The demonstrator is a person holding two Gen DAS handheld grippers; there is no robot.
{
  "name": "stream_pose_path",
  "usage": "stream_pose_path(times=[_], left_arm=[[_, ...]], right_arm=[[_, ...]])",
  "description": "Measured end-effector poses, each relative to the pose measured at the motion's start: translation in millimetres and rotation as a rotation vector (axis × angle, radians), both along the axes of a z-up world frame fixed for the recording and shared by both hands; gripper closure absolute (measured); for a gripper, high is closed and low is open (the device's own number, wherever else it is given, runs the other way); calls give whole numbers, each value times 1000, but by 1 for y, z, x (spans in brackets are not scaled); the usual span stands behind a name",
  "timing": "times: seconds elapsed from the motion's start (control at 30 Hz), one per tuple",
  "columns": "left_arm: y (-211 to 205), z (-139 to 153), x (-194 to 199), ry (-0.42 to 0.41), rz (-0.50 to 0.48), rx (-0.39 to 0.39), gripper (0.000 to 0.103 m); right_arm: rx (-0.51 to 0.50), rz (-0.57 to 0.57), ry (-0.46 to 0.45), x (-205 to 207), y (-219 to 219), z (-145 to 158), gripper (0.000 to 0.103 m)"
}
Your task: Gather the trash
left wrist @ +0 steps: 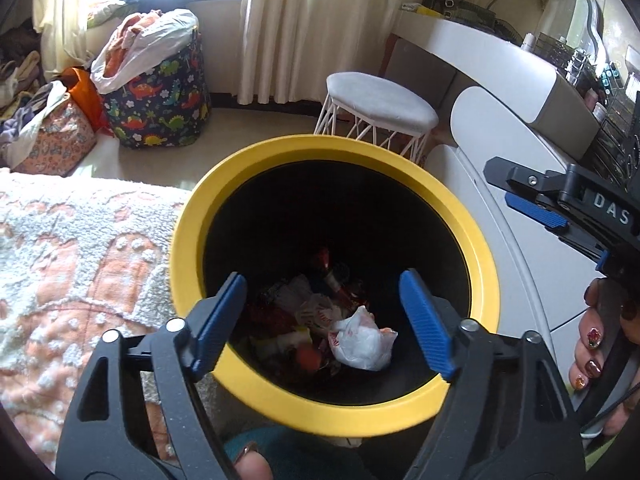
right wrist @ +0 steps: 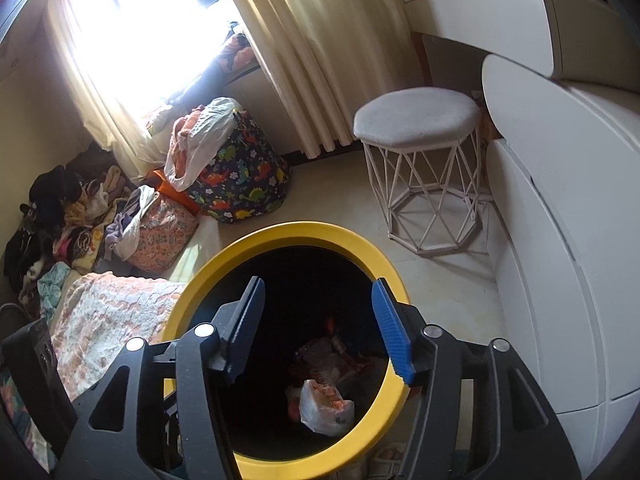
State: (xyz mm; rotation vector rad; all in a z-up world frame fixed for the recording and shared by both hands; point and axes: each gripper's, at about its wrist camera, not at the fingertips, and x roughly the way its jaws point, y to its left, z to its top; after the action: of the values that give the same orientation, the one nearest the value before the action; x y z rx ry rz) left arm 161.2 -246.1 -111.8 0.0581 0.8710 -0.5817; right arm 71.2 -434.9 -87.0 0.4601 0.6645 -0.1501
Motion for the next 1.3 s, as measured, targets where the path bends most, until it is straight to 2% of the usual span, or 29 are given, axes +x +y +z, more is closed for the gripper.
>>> stream_pose_path(times=[0.07,0.13,0.23,0.37,0.73,0.9,1.13,1.3], left_arm=[[6,6,-3,-12,13,1,16],[13,12,-8,-29,31,2,11],[26,21,-16,-57,58,5,11],[49,32,-25,-95,97,7,11],[113,54,-59,-189,232,-1,11],[138,59,-78,-243,288,-13,11],[161,65,-104,-327,350,-2,11],[169,65,-114,-344,380,-14,11]], right_arm=[[-40,16,-21,-8,5,8,40],[-73,36,-50,-17,14,15,33],[-126,73,-97,-32,31,25,16],[-174,96,-163,-53,50,36,7],[-225,170,-282,-86,92,50,7],[-220,155,-344,-100,104,51,7],[-278,151,-458,-120,124,54,7],[-289,154,-470,-121,127,51,7]])
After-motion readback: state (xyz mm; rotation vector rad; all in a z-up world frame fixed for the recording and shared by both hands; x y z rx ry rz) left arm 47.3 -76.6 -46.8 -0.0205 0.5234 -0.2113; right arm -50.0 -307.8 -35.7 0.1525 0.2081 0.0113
